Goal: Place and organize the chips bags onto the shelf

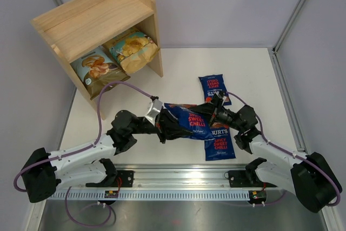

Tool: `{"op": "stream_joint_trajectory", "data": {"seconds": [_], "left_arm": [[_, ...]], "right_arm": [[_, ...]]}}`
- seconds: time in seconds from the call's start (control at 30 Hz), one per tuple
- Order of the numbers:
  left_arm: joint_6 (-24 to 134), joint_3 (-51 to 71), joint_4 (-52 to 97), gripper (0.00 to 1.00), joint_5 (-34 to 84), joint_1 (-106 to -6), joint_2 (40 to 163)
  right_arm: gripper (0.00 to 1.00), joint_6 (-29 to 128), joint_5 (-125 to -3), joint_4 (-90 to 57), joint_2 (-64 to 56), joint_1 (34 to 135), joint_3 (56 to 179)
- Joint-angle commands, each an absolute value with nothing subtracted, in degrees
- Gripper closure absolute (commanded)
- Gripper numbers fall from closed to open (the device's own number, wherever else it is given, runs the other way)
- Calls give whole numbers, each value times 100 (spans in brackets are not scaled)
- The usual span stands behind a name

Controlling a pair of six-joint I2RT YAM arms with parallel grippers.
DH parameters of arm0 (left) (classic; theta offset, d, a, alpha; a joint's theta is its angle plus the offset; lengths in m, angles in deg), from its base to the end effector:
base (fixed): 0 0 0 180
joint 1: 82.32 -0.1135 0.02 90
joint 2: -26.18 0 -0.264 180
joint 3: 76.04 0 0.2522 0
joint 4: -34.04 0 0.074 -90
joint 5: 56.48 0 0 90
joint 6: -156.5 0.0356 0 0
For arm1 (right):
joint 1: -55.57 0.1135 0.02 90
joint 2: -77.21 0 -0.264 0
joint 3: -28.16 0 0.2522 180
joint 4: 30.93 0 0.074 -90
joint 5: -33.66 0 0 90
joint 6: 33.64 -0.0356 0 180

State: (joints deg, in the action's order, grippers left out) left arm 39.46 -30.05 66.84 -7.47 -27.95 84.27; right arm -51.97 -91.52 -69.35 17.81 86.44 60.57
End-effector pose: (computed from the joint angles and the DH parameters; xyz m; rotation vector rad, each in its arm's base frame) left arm 0.1100 -0.1936 0.3204 1.0011 1.1091 -1.6125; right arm 0.1709 0.1261 0.2467 0.5845 1.8484 2.2708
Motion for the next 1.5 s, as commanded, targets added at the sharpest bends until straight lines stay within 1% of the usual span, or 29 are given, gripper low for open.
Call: {"op": "stream_joint_trajectory", "data": {"seconds": [0.0,0.03,0.13,0.17,0.23,0.27,0.3,0.33,0.37,0.4,0.43,0.47,0.57,0.63,0.67,0.73,0.83,0.9,1.03,1.1,1.17,1.23,1.27,1.3,1.4,1.47], "left_arm": [[3838,-3107,7240,100,-762,-2748,8156],[3829,-3151,7187,100,-648,-2757,8147],[3733,-3301,6950,98,-341,-2748,8068],[3645,-3345,6906,89,-287,-2739,8050],[3548,-3547,6739,78,-16,-2748,7910],[3443,-3643,6712,70,90,-2748,7848],[3381,-3748,6660,47,230,-2748,7761],[3320,-3950,6668,41,475,-2739,7612],[3189,-4030,6677,34,617,-2739,7515],[3118,-4170,6659,9,949,-2730,7383],[3056,-4215,6668,3,1118,-2730,7321],[2934,-4241,6772,1,1276,-2687,7294],[2679,-4198,6975,1,1891,-2616,7329],[2538,-4180,7316,1,2216,-2572,7425],[2389,-4163,7745,1,2305,-2511,7539],[2265,-4119,8038,1,2840,-2414,7671],[1976,-3891,8320,1,3630,-2238,8092],[1817,-3662,8338,1,3939,-2221,8497],[1422,-3258,8714,1,4037,-2221,9191],[1395,-3205,8961,1,4107,-2220,9420],[1350,-3073,8858,2,4038,-2229,9535],[1351,-2757,8446,4,3819,-2221,9683],[1342,-2695,8452,6,3713,-2220,9737],[1298,-2669,8478,11,3582,-2220,9807],[1210,-2686,8795,13,3388,-2229,9983],[1201,-2677,8918,19,3187,-2220,10036]], "right_arm": [[73,-4878,-8948,-7623,1656,8669,6389],[76,-4754,-8904,-7632,1682,8660,6502],[79,-4149,-8790,-7255,1822,8642,6792],[81,-3929,-8755,-7036,1867,8607,6880],[82,-3174,-8702,-6545,2077,8519,7214],[84,-2866,-8632,-5968,2165,8502,7328],[84,-2541,-8518,-5597,2271,8484,7443],[85,-1868,-8187,-5236,2472,8484,7679],[85,-1591,-8001,-4710,2569,8484,7768],[87,-1284,-7651,-4609,2736,8493,7830],[88,-1185,-7491,-4582,2807,8484,7822],[91,-1097,-7324,-4565,2886,8484,7813],[94,-755,-6901,-4591,3019,8484,7874],[95,-473,-6567,-4591,3132,8493,7883],[94,-351,-6427,-4600,3176,8493,7874],[95,-121,-5979,-4582,3361,8493,7796],[95,-24,-5591,-4984,3589,8493,7567],[96,37,-5284,-5144,3738,8493,7391],[96,204,-5177,-5565,3924,8493,7180],[96,431,-5073,-5392,4142,8501,7163],[96,642,-5168,-5304,4231,8501,7232],[96,889,-5361,-4909,4319,8493,7399],[96,1046,-5579,-4794,4337,8501,7469],[96,1118,-5608,-4645,4354,8493,7627],[96,1250,-5950,-4258,4407,8493,7777],[96,1320,-6160,-4064,4425,8493,7821]]}}
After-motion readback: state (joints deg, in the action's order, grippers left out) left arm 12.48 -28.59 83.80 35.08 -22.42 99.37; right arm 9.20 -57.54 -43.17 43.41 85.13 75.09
